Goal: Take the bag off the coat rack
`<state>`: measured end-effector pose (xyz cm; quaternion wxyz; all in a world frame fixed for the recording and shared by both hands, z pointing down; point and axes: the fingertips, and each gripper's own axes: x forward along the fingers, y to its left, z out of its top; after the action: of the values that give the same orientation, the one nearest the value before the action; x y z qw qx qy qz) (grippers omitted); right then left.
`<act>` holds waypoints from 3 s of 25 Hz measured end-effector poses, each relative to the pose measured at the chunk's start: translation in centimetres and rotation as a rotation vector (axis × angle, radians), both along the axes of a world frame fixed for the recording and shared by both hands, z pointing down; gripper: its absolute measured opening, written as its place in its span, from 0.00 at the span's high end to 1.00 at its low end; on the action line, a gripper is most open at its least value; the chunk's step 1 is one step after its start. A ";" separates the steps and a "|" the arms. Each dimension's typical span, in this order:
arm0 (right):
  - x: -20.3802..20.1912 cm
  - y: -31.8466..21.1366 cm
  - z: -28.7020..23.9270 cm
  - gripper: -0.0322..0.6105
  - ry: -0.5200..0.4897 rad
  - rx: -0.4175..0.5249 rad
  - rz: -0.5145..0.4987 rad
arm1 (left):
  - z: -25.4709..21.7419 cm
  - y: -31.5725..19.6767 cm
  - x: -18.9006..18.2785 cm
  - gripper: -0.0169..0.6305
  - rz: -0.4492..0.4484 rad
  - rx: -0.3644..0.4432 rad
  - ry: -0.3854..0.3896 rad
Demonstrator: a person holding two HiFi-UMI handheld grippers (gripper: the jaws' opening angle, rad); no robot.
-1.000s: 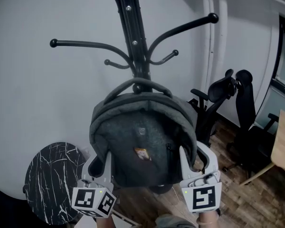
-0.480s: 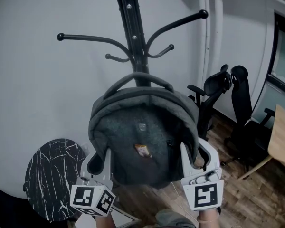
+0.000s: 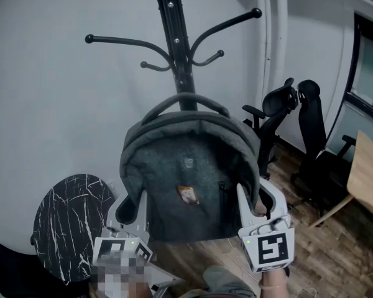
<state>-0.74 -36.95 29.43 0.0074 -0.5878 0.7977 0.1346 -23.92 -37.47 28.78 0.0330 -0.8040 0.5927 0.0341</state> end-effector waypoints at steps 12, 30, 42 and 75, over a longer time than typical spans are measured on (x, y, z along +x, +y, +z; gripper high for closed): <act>0.4 4.4 1.2 0.79 0.022 -0.028 0.022 | 1.9 4.0 0.3 0.86 0.024 -0.045 0.016; 0.3 8.9 2.5 0.79 0.052 -0.060 0.012 | 3.7 9.2 0.2 0.86 -0.015 -0.084 0.039; 3.1 10.3 1.8 0.79 0.066 -0.060 -0.024 | 3.1 11.2 2.9 0.86 -0.049 -0.085 0.044; 11.0 20.4 2.7 0.79 0.047 -0.081 -0.124 | 3.3 24.2 11.1 0.86 -0.151 -0.106 0.028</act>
<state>10.29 -16.50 32.15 -0.0267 -0.5336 0.8374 0.1152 -12.81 -13.24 32.10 -0.0153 -0.7571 0.6530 0.0114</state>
